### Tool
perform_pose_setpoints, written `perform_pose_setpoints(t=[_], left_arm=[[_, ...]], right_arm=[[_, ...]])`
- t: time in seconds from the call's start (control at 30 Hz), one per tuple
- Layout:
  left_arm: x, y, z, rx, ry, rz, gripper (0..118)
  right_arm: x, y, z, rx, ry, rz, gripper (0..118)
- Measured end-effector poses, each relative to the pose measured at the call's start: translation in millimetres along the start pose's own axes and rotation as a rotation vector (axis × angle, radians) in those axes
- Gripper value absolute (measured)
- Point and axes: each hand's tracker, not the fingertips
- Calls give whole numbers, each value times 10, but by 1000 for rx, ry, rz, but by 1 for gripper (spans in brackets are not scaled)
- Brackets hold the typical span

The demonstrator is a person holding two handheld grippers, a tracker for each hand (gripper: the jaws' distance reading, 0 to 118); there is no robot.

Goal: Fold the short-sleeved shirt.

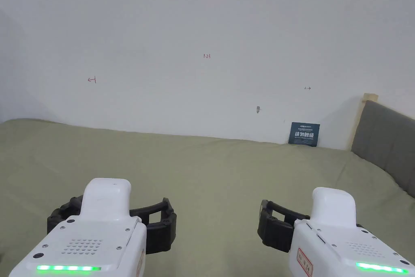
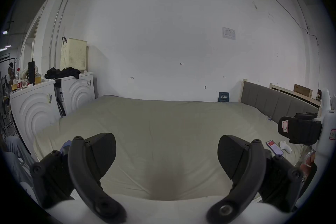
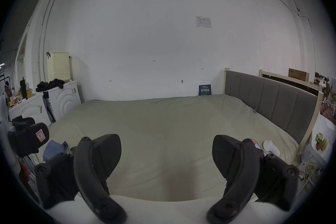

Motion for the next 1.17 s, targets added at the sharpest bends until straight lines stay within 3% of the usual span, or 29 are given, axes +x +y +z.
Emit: perform_pose_setpoints(t=[0.93, 1.17], left_arm=[[-29, 41, -74, -7, 3, 8, 114], [-40, 23, -84, -18, 4, 9, 114]], right_arm=[[-35, 52, -113, -58, -51, 9, 105], [-31, 65, -143, -97, -13, -24, 105]])
